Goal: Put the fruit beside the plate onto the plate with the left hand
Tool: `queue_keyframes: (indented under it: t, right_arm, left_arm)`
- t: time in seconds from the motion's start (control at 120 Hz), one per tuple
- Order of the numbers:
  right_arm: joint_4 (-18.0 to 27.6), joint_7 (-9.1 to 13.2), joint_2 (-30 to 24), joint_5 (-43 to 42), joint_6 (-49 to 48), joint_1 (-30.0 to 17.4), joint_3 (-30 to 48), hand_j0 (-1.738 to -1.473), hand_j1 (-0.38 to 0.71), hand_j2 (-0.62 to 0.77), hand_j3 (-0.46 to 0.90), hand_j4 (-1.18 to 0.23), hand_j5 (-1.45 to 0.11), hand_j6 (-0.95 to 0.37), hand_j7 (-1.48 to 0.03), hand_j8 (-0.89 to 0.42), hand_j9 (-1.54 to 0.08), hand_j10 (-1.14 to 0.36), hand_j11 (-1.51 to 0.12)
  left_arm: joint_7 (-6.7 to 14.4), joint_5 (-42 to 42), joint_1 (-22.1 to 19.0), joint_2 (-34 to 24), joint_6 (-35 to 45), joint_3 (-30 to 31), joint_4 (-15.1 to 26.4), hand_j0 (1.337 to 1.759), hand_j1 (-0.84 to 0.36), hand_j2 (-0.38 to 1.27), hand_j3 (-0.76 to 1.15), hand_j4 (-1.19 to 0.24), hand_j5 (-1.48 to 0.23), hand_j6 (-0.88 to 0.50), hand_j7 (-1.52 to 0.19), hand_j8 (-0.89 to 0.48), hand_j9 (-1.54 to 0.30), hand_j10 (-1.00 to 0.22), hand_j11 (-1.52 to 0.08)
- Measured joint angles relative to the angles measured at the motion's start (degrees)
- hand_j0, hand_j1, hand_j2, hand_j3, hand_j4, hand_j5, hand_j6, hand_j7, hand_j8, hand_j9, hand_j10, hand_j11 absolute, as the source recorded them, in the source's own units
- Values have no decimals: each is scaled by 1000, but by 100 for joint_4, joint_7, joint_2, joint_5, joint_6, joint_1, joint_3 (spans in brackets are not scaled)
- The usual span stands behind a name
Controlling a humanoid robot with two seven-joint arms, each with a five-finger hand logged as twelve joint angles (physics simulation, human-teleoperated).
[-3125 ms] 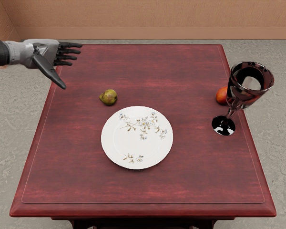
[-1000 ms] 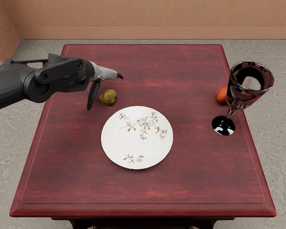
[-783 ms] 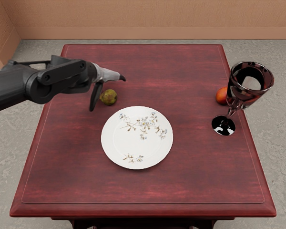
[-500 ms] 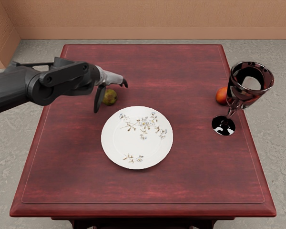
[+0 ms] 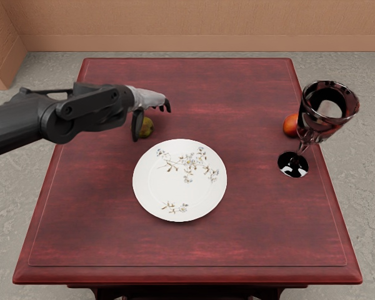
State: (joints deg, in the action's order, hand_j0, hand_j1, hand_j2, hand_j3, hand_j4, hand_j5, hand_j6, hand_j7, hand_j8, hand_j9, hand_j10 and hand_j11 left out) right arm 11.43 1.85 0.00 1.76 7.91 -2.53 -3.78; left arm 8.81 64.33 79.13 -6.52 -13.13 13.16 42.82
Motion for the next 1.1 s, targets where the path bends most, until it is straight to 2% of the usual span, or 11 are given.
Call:
queue_keyframes:
  t: [0.35,0.717,1.1]
  right_arm:
    - [1,0,0,0,0,0,0,-1658,-314,-6,0,-30,-38,-30,-38,-29,-38,-29,-38]
    - [1,0,0,0,0,-1,0,-1658,-314,-6,0,-29,-38,-30,-38,-29,-38,-29,-38]
    - [2,0,0,0,0,-1,0,-1658,-314,-6,0,-30,-38,-30,-38,-29,-38,-29,-38]
  left_arm:
    - [-1,-3,-79,1,42,223,-95,1658,-3,60,0,-296,-383,-296,-383,-296,-383,-296,-383]
    - [-2,-22,-90,27,108,228,-186,1658,-116,79,0,-390,-506,-391,-506,-390,-505,-390,-505]
    - [-4,-32,-211,81,341,212,-177,1658,-185,79,0,-451,-590,-452,-590,-452,-590,-452,-590]
